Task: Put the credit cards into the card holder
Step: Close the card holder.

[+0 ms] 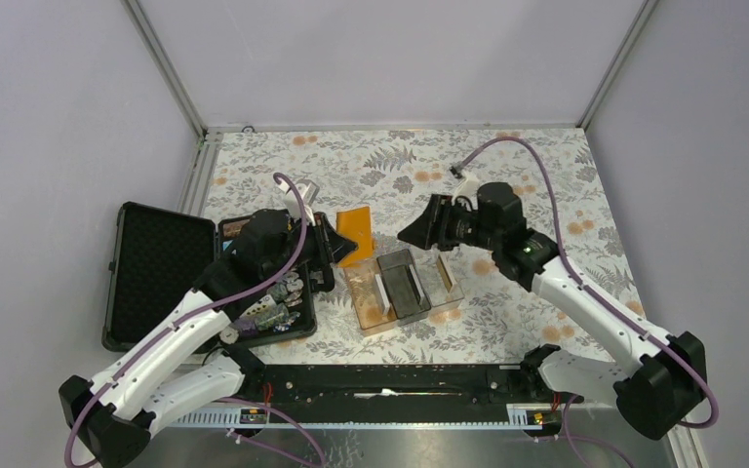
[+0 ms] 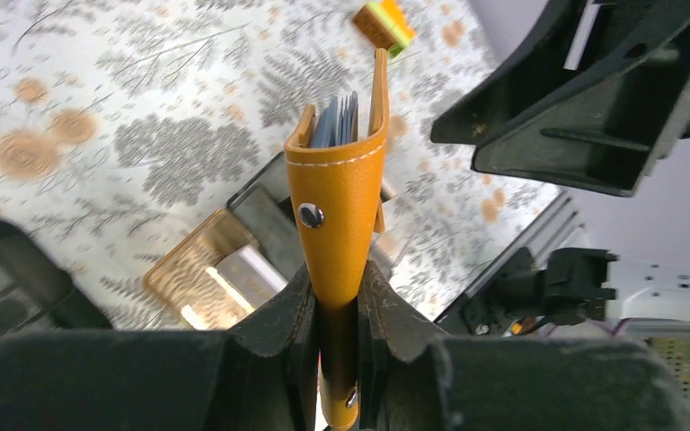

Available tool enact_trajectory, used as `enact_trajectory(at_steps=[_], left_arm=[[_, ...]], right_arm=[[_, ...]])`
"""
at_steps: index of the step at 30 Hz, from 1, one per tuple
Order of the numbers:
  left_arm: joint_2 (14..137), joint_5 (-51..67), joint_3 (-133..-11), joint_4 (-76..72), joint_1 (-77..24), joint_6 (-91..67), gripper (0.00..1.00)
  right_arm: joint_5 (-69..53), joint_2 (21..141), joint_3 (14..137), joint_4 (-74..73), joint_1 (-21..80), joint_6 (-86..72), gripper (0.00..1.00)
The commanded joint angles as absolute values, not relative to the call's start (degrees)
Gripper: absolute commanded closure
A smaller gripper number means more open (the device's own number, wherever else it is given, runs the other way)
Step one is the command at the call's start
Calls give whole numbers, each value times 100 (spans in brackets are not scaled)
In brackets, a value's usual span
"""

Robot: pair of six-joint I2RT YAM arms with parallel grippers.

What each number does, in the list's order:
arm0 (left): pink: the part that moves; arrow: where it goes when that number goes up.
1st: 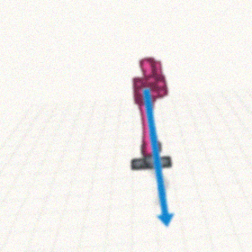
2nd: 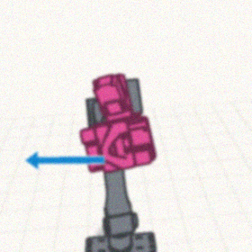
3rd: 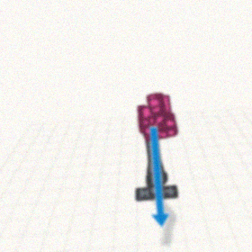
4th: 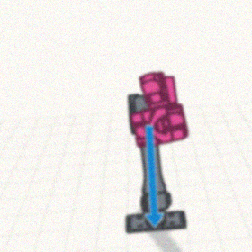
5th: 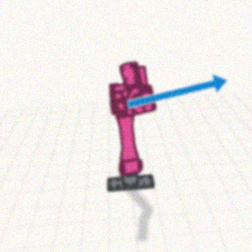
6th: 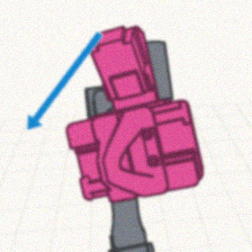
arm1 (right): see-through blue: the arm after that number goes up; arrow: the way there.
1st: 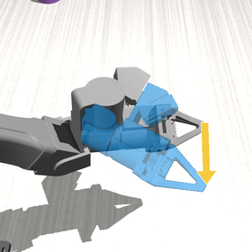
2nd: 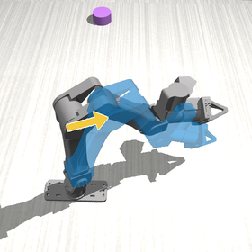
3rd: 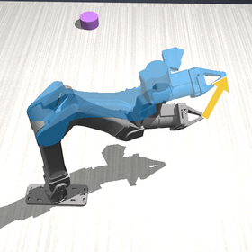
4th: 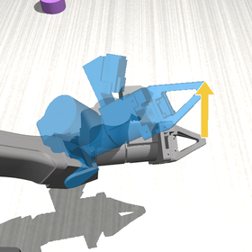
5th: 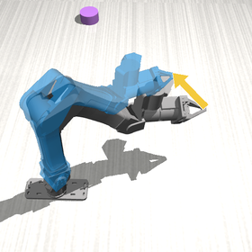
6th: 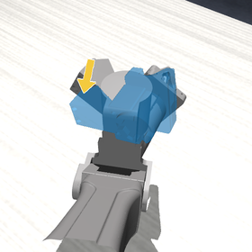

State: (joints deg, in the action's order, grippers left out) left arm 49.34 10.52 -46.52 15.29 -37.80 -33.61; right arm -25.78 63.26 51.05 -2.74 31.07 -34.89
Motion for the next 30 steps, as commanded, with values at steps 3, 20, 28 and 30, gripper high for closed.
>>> enact_trajectory(at_steps=[3,20,28,30], left_arm=[[5016,476,-5162,2483,-3797,-2668,100],[4843,211,-4997,2382,-3797,-2290,100],[4743,174,-4905,2331,-3797,-2250,100],[4738,171,-4897,2331,-3797,-2241,100]], right_arm=[[-1821,6674,5204,186,3916,-3895,46],[-1230,8268,6276,139,5000,-3823,61],[-240,8557,6773,-853,5206,-3500,67],[-59,8590,6817,-989,5220,-3470,69]])
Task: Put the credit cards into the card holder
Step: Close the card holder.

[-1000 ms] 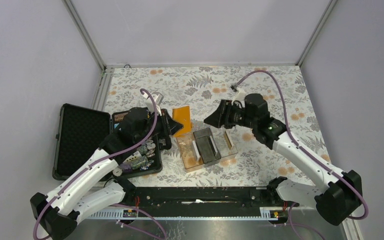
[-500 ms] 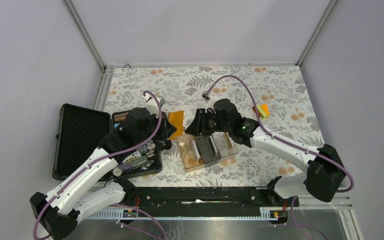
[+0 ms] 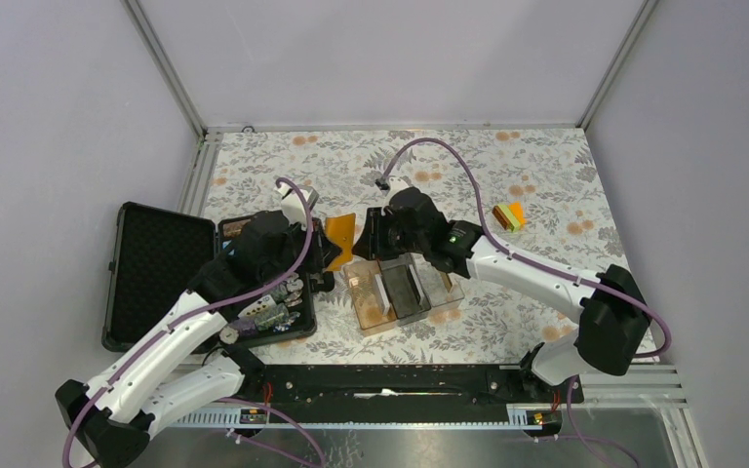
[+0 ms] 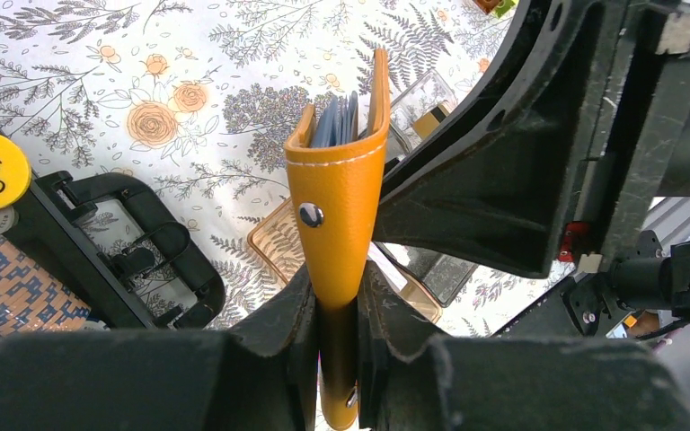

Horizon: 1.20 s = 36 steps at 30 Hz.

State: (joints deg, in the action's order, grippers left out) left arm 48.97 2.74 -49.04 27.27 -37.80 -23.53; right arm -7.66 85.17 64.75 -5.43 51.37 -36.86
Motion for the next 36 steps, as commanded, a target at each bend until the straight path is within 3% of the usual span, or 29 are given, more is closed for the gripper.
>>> enact_trajectory(at_steps=[1,9,14,23,36], left_arm=[[4737,168,-4896,2322,-3797,-2241,100],[4781,180,-4887,2312,-3797,-2232,100],[4826,172,-4861,2312,-3796,-2224,100],[4964,-226,-4896,2557,-3801,-2149,100],[5175,435,-4913,2486,-4121,-1865,95]], right_arm=[[-35,8587,6809,-1015,5237,-3460,69],[-29,8463,6656,-806,5248,-3471,78],[-172,8359,6506,-543,5249,-3470,100],[-386,7743,5991,161,5247,-3299,100],[-948,7422,5529,1283,5248,-3244,100]])
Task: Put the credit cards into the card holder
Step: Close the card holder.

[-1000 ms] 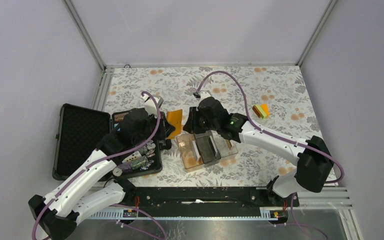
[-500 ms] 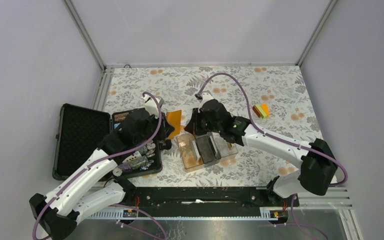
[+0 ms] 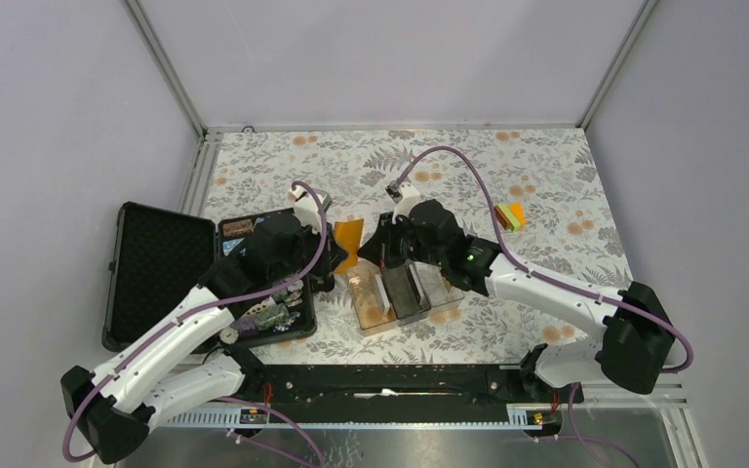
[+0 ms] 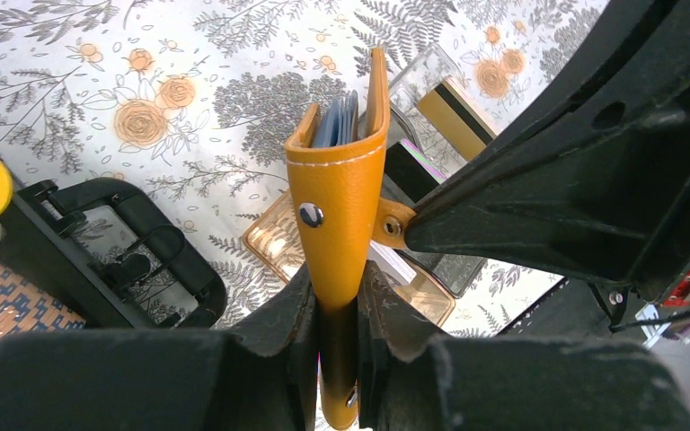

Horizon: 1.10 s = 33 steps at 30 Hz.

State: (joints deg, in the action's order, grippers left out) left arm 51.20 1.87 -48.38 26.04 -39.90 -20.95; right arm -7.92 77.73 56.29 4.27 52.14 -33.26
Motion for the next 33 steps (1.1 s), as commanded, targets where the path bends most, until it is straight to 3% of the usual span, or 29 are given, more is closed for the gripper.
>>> enact_trajectory(at_steps=[1,3,33], left_arm=[[5189,432,-4913,2483,-4135,-1859,96],[5210,435,-4917,2487,-4154,-1842,100],[5622,592,-5005,2643,-4456,-1656,100]], right_arm=[[-908,7358,5456,1374,5247,-3265,100],[-801,7221,5291,1560,5248,-3282,100],[-475,6856,5019,2109,5247,-3290,100]])
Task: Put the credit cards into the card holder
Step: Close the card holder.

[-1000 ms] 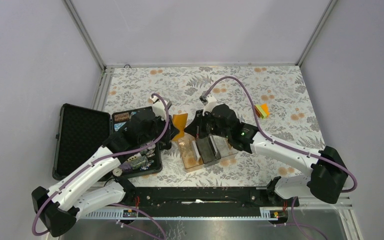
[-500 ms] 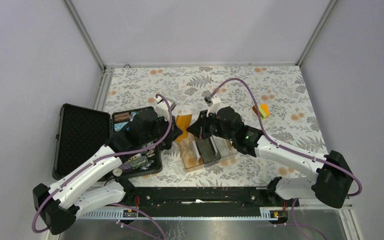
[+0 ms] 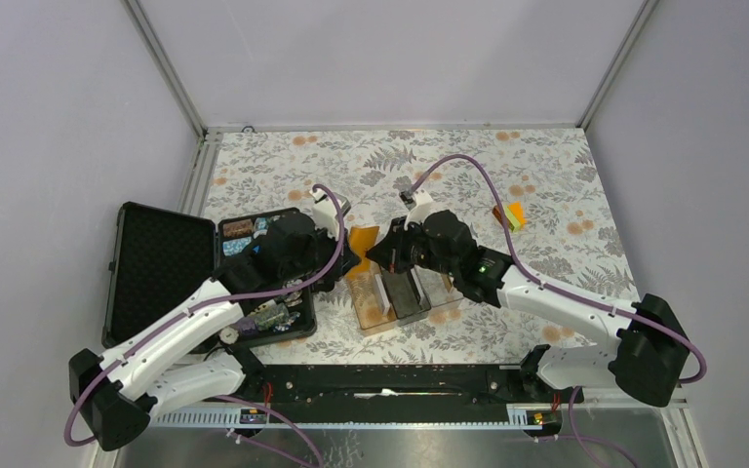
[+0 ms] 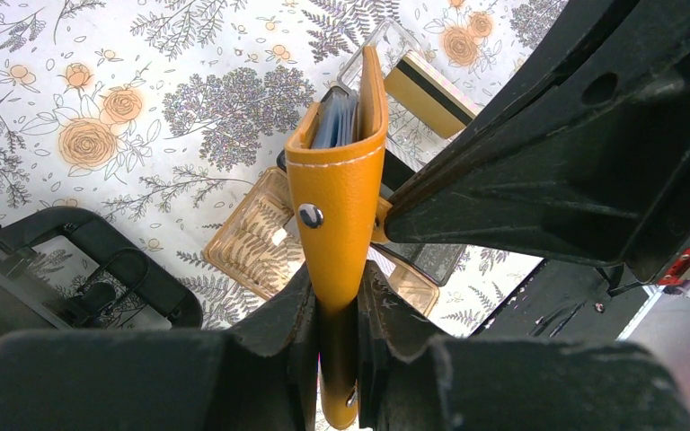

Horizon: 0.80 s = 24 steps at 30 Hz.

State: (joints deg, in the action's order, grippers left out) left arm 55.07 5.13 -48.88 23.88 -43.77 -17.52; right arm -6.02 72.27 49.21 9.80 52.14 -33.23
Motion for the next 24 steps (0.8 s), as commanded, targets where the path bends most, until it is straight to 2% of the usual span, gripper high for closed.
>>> enact_trajectory(at_steps=[1,24], left_arm=[[5625,572,-5009,2653,-4454,-1661,100],[5871,797,-5062,2725,-4529,-1631,100]], right_arm=[[-434,6829,5001,2121,5247,-3294,100],[-334,6806,4910,2386,5247,-3325,100]])
